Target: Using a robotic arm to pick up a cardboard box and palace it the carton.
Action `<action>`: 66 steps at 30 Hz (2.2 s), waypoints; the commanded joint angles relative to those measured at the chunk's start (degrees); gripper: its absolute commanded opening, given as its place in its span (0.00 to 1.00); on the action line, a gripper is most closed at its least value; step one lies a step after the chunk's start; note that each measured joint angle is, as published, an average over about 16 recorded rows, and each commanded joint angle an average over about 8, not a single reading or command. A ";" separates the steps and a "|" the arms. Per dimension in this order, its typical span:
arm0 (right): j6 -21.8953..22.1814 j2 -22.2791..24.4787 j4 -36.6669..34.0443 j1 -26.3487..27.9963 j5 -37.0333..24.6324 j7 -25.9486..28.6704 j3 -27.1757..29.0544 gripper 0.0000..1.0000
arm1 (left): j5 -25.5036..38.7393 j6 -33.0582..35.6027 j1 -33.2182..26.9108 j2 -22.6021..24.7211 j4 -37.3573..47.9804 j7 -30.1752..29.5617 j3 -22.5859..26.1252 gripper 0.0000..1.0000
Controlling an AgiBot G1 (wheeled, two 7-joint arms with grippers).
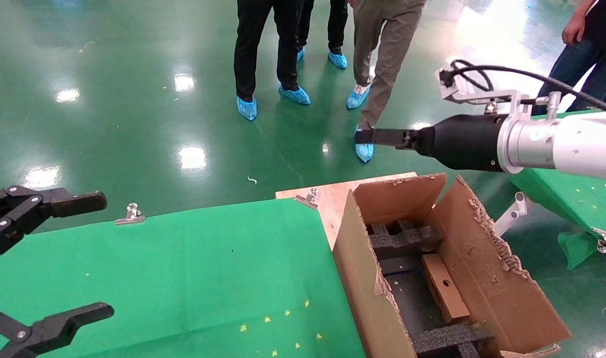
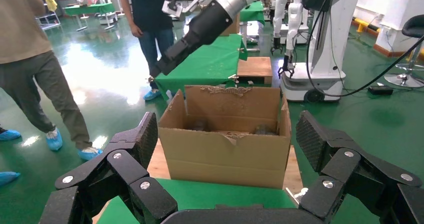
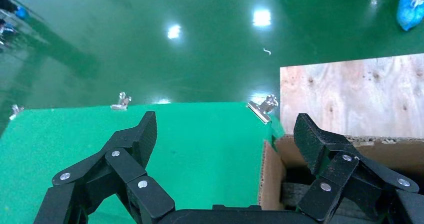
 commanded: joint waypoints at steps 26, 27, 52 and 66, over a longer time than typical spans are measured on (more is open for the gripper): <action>-11.57 -2.58 -0.64 -9.78 10.59 -20.47 14.95 1.00 | -0.01 0.00 -0.01 0.00 0.03 0.02 0.02 1.00; -12.32 -2.77 -0.68 -10.47 11.19 -21.86 15.95 1.00 | -0.01 0.00 -0.01 -0.01 0.03 0.02 0.02 1.00; -30.89 -7.47 -1.66 -27.44 26.03 -56.03 40.63 1.00 | -0.03 -0.01 -0.02 -0.02 0.03 0.03 0.06 1.00; -41.31 -10.10 -2.22 -36.97 34.37 -75.22 54.49 1.00 | -0.05 -0.02 -0.02 -0.02 0.03 0.04 0.07 1.00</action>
